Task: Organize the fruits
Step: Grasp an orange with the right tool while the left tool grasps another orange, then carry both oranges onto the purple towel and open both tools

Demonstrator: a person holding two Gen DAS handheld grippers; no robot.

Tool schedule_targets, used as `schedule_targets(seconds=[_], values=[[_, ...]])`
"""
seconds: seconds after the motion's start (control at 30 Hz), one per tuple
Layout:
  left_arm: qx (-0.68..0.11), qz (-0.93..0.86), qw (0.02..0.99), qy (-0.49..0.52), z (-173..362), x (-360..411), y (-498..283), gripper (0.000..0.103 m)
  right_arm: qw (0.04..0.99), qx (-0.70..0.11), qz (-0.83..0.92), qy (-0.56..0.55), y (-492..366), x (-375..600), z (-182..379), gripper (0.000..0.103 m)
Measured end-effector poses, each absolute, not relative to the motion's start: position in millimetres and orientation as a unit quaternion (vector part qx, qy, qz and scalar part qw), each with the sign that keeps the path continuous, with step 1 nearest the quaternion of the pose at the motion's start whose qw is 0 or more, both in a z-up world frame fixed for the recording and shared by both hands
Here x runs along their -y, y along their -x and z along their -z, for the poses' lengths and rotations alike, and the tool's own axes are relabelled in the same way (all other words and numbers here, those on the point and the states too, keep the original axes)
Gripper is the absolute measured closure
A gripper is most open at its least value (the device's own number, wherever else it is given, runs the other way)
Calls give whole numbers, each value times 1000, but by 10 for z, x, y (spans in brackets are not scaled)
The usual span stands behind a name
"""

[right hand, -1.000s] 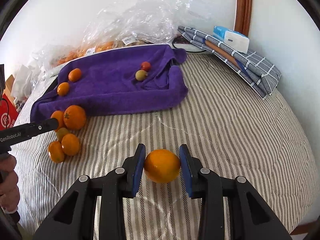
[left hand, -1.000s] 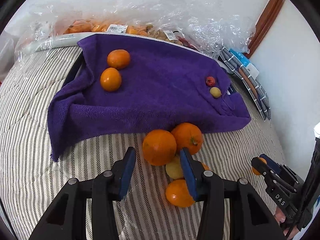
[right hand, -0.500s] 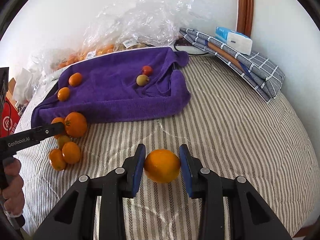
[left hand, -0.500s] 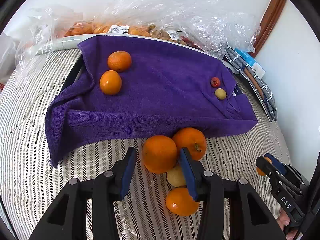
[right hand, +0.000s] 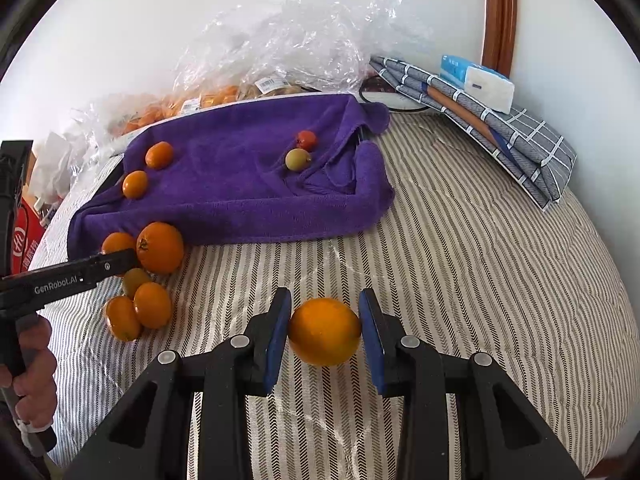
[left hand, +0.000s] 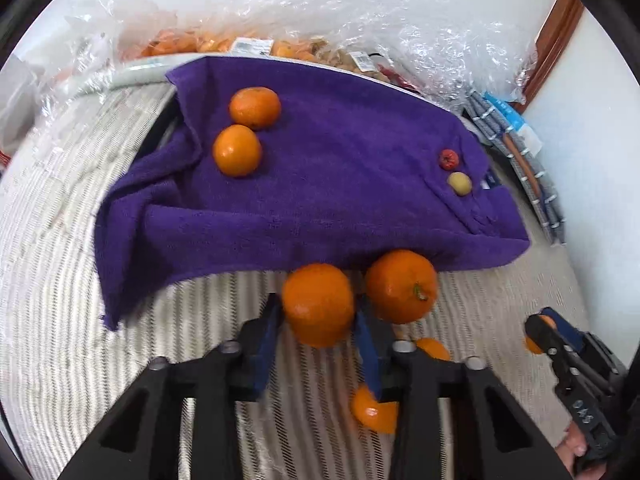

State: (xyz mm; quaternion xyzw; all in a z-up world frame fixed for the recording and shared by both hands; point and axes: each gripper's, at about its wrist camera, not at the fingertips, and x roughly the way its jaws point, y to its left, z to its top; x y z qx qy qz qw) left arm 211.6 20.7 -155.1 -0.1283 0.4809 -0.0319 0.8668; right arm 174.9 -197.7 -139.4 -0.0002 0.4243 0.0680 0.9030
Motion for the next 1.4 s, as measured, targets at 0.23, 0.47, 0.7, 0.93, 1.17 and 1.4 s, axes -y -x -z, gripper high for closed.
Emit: schedule_targets(seconds=[0.23,0.47,0.7,0.93,1.17,1.4], values=[[-471,32,872,127,1441,-271,-2050,73,907,-417,-65,2,-1777,1966,1299,68],[-447,26,883,142,1201,-497,-1977,73,916,-397,-66,-6,-1901,1979,1106,68],[-421,24,895,148,987,-630,-2087,73,921,-383,-70,-12,-2152,1933,994,68],[-420,26,895,149,1015,-623,-2423,73,921,-382,-75,-13,-2455,1885,1047,68],[-432,30,889,150,1178,-545,-2770,73,917,-390,-79,-7,-2750,1822,1195,68],[-450,21,884,122,1374,-448,-2937,73,909,-409,-84,-5,-2934,1772,1388,68]])
